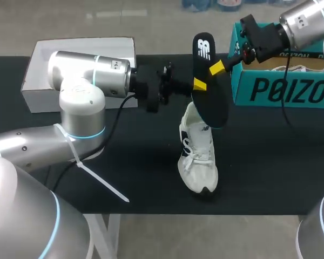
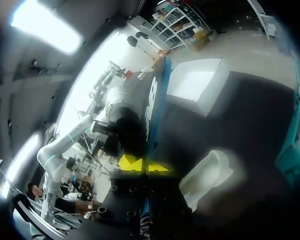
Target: Take the shoe out of the shoebox, open the shoe tongue, remove and reinsert the insole, then place the shoe into the shoebox
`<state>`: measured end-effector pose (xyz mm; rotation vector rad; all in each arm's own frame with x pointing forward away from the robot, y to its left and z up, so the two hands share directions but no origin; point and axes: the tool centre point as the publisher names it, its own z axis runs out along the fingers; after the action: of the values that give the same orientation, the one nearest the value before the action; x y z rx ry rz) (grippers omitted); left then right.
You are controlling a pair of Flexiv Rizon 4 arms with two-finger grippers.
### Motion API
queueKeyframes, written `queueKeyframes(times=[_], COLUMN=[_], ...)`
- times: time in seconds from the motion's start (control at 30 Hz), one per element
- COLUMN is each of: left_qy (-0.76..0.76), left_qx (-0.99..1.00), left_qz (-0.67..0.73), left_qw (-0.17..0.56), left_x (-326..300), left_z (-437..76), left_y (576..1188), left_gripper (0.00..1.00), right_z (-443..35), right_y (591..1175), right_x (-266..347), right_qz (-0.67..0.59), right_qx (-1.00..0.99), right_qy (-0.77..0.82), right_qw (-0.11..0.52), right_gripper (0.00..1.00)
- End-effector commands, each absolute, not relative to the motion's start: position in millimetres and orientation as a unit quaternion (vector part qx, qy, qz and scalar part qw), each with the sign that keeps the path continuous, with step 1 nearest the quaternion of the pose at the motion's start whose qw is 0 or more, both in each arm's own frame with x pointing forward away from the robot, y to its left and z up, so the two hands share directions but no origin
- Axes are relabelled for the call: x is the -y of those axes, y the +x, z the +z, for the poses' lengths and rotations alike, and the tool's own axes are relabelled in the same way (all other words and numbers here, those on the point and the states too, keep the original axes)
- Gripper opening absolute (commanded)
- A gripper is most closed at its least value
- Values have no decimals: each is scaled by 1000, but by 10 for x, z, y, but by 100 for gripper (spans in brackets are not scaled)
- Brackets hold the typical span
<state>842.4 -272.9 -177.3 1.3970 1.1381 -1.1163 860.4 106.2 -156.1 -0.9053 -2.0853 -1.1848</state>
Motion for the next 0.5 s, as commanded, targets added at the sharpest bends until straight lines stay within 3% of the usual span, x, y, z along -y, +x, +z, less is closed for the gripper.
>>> queueKeyframes(times=[0.03,0.1,0.13,0.17,0.3,0.5], left_qy=[573,572,571,570,569,569], left_qx=[-469,-470,-472,-472,-477,-489], left_qz=[-458,-457,-457,-457,-454,-452], left_qw=[492,493,493,493,493,482], left_x=[2749,2742,2736,2730,2695,2611], left_z=[-1800,-1806,-1810,-1812,-1817,-1872], left_y=[8448,8455,8460,8464,8478,8530], left_gripper=[0,0,0,0,0,0], right_z=[-1572,-1574,-1578,-1583,-1600,-1382], right_y=[8593,8588,8582,8580,8530,8348], right_x=[-1095,-1102,-1106,-1107,-1013,-711], right_qz=[-442,-440,-438,-438,-419,-394], right_qx=[780,781,782,782,796,834], right_qy=[-338,-339,-340,-340,-352,-350], right_qw=[285,285,286,284,257,166], right_gripper=[0,2,87,100,100,100])
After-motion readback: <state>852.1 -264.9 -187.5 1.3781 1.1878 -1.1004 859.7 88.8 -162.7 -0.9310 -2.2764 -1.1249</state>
